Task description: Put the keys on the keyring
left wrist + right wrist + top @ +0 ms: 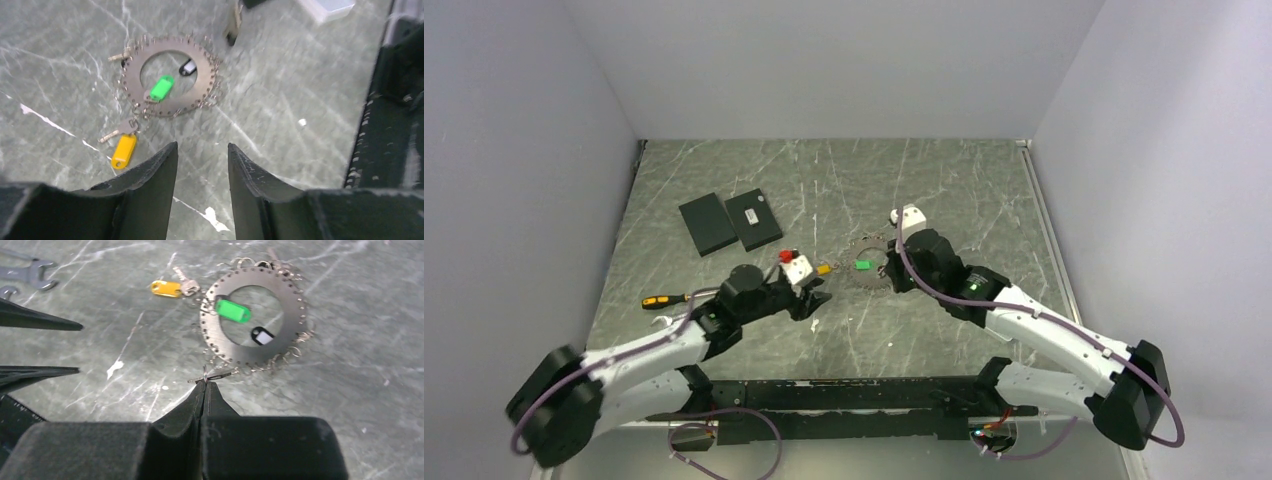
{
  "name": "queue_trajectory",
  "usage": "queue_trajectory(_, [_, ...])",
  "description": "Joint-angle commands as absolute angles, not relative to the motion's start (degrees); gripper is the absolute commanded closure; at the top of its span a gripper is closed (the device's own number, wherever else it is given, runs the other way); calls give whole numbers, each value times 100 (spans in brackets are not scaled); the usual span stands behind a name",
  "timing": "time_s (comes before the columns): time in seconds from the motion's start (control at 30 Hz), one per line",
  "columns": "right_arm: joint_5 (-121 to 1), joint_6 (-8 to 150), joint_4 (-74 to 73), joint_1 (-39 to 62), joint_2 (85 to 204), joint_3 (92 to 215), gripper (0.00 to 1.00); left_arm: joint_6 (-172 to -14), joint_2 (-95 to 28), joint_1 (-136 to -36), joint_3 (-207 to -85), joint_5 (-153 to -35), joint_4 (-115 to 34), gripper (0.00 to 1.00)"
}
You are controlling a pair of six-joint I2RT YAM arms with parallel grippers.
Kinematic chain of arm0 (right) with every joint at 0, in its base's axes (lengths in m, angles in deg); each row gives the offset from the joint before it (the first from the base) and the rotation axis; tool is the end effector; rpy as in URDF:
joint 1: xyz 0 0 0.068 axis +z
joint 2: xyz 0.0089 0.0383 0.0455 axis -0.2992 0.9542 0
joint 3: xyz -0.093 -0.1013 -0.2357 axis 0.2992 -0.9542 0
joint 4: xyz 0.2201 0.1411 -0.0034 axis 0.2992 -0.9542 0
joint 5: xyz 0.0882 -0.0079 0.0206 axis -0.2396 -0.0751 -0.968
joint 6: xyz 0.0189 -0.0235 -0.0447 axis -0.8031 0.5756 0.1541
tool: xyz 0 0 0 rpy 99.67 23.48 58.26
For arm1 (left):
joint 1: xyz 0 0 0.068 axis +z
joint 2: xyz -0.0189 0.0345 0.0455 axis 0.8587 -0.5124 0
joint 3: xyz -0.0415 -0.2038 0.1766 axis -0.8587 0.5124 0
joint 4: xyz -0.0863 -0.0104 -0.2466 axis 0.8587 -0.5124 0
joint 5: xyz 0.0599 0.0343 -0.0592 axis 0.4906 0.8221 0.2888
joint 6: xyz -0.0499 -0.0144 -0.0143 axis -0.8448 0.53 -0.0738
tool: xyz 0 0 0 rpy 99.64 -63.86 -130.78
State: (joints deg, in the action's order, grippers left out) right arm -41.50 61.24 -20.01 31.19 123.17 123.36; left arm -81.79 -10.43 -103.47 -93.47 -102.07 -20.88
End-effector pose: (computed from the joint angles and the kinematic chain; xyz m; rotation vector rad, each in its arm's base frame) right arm 0.1571 0.1681 0.2780 -0.5015 2.1361 0.4507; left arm 0.1385 -0.1492 0.2194 0.8749 1.6072 -0.8165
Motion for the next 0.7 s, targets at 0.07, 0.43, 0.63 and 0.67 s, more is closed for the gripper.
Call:
queue_trajectory(0.07, [-4031,5812,-2150,2809,11913,12199,100,-7026,-3139,-10281,-9774,-10361,-551,51])
queue_trajectory(0.43, [-4558,5831,-1831,2755,11443,11902,100,-5373,-4848,-9815,-10446,-11388,-326,37])
queue_trajectory(0.63, [-4748,5853,-1682,2705,11345,11799,100,-4628,-5300,-9732,-10806,-12049,-817,41])
queue_trajectory(0.67, [-4784,5858,-1667,2683,11336,11799,100,-4531,-5308,-9725,-10837,-12119,-911,41])
